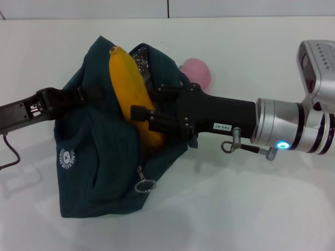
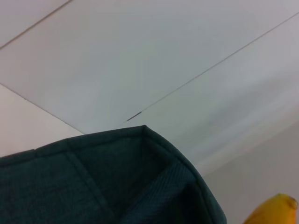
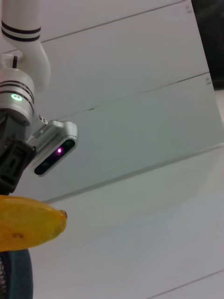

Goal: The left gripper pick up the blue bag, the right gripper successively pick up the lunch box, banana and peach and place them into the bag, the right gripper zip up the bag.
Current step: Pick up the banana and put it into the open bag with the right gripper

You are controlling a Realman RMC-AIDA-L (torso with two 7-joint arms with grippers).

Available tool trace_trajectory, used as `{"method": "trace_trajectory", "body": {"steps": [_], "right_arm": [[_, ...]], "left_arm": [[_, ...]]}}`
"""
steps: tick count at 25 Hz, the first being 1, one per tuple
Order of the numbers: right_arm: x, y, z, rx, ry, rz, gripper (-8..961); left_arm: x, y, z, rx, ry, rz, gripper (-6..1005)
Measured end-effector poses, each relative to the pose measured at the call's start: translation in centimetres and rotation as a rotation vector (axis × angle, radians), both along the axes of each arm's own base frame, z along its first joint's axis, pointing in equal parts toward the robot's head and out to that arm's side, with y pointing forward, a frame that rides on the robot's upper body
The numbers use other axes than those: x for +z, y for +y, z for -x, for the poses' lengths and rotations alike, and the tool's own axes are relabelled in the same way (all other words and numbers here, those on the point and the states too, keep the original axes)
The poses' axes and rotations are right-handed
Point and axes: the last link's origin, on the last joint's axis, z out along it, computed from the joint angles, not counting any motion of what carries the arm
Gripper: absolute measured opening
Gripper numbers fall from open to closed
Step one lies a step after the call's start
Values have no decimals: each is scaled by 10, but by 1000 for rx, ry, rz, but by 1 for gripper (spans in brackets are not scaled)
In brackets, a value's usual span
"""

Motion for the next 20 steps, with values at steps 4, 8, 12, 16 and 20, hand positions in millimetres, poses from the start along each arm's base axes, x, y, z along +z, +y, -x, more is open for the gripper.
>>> {"method": "trace_trajectory", "body": {"steps": [4,8,12,16,20], "right_arm": [[0,-2,1,11,6,-6,493],[0,-2,2,13,4,-17,495],[-2,0,0,-3,-9,-24,515],[-2,0,0,-3,-11,-23,590],[0,2,2,-4,4,-30,665]], "left_arm": [[1,0,1,0,2,0,46],[1,0,1,0,2,1,46],[1,0,0,-1,1,2,46],[1,0,0,0,1,2,46],[2,0,1,3,0,1,46]]}}
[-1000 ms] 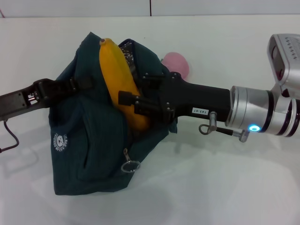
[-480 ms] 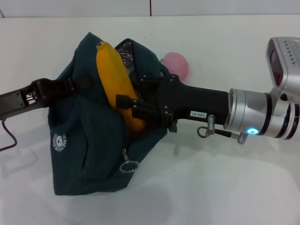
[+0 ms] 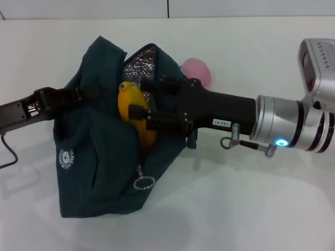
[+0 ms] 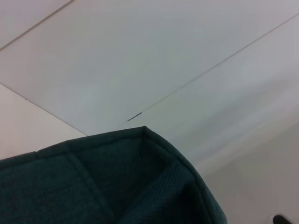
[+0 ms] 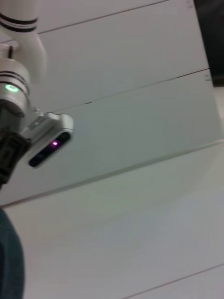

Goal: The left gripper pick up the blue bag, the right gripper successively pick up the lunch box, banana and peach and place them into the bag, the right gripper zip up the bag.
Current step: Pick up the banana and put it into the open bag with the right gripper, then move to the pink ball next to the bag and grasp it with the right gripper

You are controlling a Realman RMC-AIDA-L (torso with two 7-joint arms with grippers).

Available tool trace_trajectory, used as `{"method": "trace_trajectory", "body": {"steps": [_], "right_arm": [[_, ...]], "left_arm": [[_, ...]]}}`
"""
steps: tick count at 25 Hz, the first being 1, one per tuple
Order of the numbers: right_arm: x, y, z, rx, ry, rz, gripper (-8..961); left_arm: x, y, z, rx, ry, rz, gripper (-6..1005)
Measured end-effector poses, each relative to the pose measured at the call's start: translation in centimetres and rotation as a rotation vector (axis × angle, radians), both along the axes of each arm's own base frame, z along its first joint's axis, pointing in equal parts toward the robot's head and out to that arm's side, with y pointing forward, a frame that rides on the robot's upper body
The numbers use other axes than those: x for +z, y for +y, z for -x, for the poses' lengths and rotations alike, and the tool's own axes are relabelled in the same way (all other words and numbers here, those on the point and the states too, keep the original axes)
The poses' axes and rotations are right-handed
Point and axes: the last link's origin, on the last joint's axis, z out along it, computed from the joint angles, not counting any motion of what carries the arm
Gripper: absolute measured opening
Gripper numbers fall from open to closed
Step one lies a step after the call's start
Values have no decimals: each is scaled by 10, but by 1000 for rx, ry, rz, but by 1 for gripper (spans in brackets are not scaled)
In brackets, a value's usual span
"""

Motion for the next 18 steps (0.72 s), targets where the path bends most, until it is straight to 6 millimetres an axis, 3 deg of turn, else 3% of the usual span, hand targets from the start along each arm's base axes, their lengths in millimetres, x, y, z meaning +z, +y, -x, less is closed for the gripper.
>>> {"method": "trace_trajectory", "body": {"steps": [5,12,18], "right_arm": [[11,8,3,-14,47,-42,702],[34,23,-11,-92,103,-129,703],[50,48,-33,-210,54,-244,704]], "left_arm": [[5,-3,6,24,-4,-17,46],[9,-4,9,34,-6,-35,46],[12,-4,10,41,-12,-47,46]]}}
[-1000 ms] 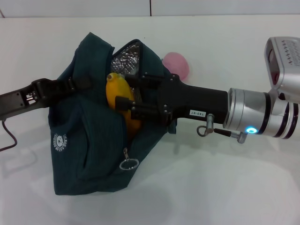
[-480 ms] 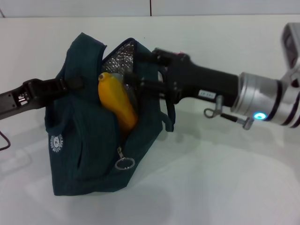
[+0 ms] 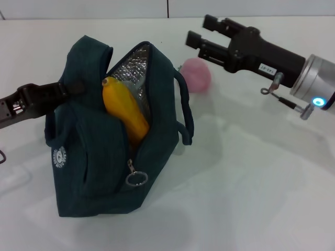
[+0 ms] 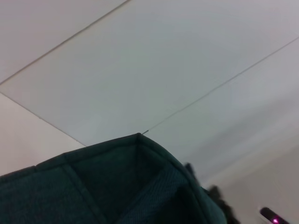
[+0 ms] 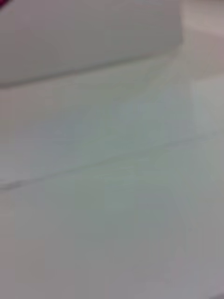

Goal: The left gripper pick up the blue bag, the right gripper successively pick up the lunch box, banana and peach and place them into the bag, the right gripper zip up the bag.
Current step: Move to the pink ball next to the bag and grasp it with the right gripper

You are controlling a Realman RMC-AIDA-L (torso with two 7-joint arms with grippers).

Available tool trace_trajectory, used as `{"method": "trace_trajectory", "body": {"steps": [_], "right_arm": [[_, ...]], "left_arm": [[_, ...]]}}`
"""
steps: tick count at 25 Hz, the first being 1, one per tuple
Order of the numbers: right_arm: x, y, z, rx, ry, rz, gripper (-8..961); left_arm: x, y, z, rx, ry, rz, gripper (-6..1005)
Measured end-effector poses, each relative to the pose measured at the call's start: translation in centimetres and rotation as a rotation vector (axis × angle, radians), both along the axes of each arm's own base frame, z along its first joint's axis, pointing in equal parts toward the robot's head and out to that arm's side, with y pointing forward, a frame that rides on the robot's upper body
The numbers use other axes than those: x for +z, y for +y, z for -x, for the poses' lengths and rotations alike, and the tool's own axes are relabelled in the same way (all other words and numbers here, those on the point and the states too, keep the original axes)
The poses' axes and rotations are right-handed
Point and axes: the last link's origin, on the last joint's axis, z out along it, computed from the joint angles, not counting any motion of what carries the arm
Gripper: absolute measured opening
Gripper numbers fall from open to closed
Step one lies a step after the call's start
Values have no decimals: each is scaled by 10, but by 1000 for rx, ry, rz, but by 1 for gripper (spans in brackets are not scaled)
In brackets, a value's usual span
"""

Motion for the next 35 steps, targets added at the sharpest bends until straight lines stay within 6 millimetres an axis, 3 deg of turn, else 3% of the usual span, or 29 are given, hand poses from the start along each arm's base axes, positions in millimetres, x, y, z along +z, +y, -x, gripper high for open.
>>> {"method": "trace_trajectory", "body": {"steps": [8,16,19,29,35], "right_arm": [[7,23,-21,-85,-152,-106,705],[-4,42,-33,-215,-291,-152,811],[-9,44,-34,-214,-334,-168,886],[-35,45,-29,-167,-495,-122,876],[-37,54,-19,-205,-487,-111,874]], "left_arm": [[-1,-1,-1,-9,-3,1,46],[0,1,-3,-13,-8,-3,46],[0,2,-4,-17,-10,-4,46],[-3,4,-8,-25,-23,-4,46],[-3,4,-8,-23,-28,-4,46]]}}
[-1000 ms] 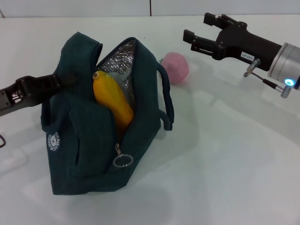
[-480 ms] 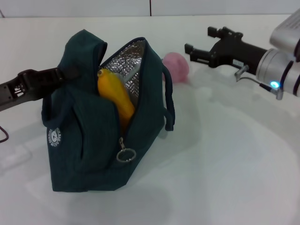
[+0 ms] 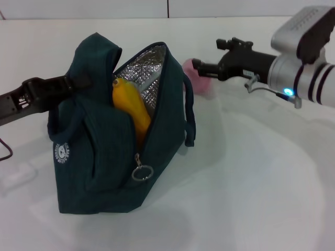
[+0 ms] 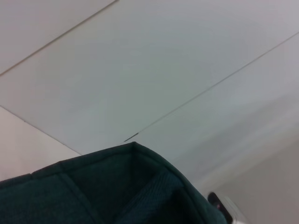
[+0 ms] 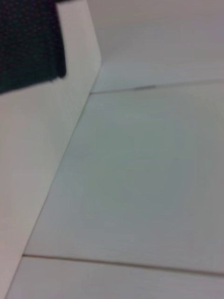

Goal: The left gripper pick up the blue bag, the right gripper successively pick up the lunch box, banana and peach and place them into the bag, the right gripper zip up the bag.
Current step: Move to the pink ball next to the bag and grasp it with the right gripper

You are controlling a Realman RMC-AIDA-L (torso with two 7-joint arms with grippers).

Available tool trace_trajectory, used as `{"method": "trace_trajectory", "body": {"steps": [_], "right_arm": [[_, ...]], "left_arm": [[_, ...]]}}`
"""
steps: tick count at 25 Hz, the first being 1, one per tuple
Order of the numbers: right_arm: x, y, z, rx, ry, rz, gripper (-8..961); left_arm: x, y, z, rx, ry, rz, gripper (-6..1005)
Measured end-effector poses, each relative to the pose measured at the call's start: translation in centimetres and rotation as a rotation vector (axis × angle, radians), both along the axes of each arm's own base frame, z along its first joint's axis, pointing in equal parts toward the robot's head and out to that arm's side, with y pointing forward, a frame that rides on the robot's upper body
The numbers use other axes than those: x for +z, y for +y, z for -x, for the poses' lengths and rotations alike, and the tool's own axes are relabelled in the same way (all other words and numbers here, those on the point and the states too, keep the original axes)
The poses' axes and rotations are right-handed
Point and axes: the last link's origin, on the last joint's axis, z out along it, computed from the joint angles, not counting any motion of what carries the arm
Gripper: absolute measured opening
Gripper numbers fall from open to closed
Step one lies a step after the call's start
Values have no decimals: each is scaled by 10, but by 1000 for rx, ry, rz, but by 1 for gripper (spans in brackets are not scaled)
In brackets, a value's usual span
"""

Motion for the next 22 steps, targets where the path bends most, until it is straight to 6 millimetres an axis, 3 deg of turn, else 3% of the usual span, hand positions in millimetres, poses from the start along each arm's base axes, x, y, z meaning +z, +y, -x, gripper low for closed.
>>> {"method": "trace_trajectory", "body": {"steps": [14,22], "right_arm": [[-15,12,21,-105,-9,87,871],[-20,14,21,-132,-57,86,870]], "left_arm": [[-2,2,-3,-5,-8,2,46],[-2,1,-4,-5,-14,2,46]]}}
